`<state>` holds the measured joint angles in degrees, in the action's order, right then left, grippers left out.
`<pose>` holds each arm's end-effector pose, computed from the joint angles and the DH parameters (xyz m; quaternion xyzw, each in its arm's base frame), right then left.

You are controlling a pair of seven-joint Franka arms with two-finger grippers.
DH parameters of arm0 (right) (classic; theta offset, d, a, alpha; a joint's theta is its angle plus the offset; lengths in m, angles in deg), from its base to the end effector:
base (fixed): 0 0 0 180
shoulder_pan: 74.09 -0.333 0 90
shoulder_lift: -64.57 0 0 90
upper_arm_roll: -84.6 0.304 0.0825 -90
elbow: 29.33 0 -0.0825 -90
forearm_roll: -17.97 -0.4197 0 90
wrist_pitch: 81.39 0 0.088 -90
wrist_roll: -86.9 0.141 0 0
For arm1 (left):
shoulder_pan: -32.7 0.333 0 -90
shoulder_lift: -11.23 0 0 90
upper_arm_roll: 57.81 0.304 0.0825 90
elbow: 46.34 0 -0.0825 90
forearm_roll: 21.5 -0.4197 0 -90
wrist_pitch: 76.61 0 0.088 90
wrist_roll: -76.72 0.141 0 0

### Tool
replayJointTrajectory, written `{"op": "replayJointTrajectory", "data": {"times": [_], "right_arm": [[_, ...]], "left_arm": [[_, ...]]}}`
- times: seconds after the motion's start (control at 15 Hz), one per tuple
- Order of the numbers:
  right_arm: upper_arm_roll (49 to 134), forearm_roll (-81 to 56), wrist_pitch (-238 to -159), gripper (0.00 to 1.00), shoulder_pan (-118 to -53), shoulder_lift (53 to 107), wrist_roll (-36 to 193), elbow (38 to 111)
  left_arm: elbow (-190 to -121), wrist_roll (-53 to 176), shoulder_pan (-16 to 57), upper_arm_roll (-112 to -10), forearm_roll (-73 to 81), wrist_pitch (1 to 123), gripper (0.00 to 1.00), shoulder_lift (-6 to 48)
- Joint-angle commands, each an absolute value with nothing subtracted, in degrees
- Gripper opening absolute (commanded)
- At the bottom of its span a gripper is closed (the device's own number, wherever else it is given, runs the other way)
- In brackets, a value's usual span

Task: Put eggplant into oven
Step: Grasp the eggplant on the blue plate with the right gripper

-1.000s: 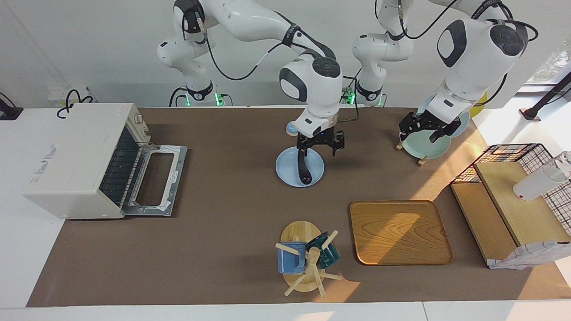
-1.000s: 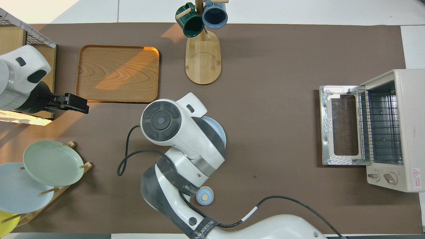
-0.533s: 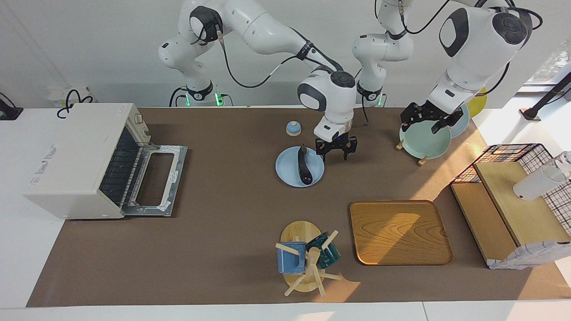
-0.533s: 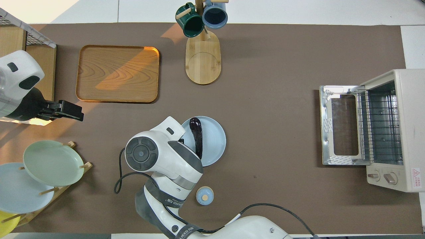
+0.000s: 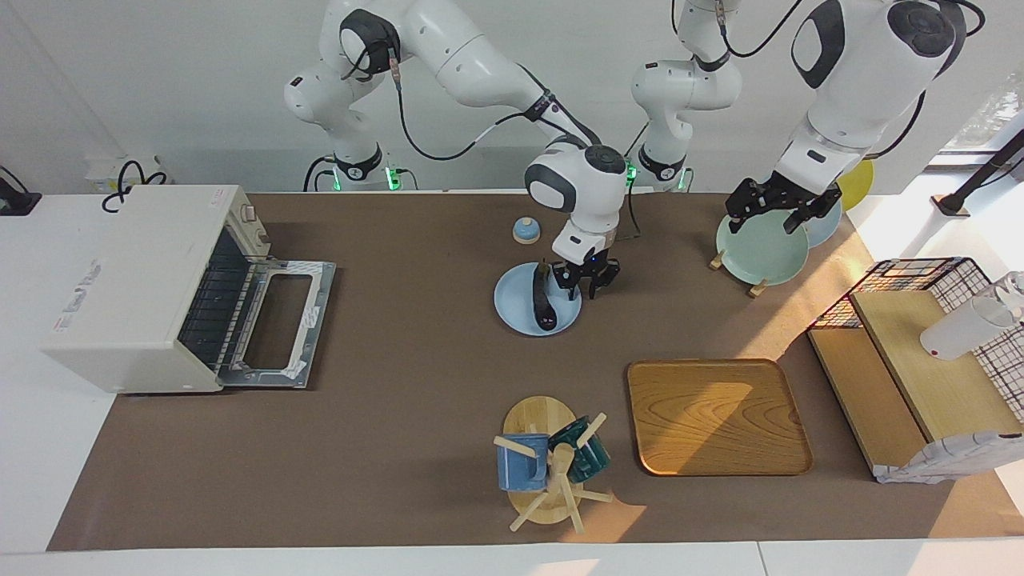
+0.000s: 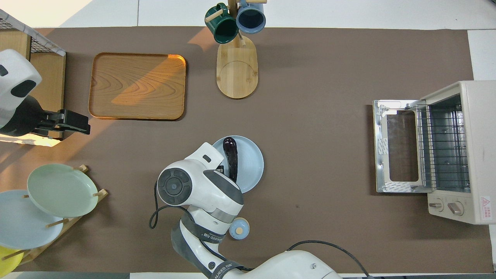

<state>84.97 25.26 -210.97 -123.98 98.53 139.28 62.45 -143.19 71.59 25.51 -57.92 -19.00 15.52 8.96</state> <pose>0.4687 0.5526 0.2264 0.9981 0.0198 0.0588 0.0042 0.5718 -0.0793 0.5442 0.9994 -0.0176 -0.0236 0.0193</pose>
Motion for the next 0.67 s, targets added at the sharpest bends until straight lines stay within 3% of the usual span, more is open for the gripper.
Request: {"op": "replayJointTrajectory", "data": {"times": [0.0,0.4,0.6], "right_arm": [[85.0,26.3,-211.8,0.00,-124.7,96.1,139.6,65.6],[85.0,33.9,-199.5,0.00,-124.7,96.1,136.7,60.2],[84.9,34.8,-198.4,0.00,-122.0,94.2,133.6,60.9]], "left_arm": [[-140.8,69.3,25.7,-58.2,-20.5,14.4,1.00,10.3],[-141.4,71.8,26.5,-58.2,-20.5,15.2,1.00,10.1],[-141.4,74.3,28.2,-58.2,-20.5,15.7,1.00,10.2]]}}
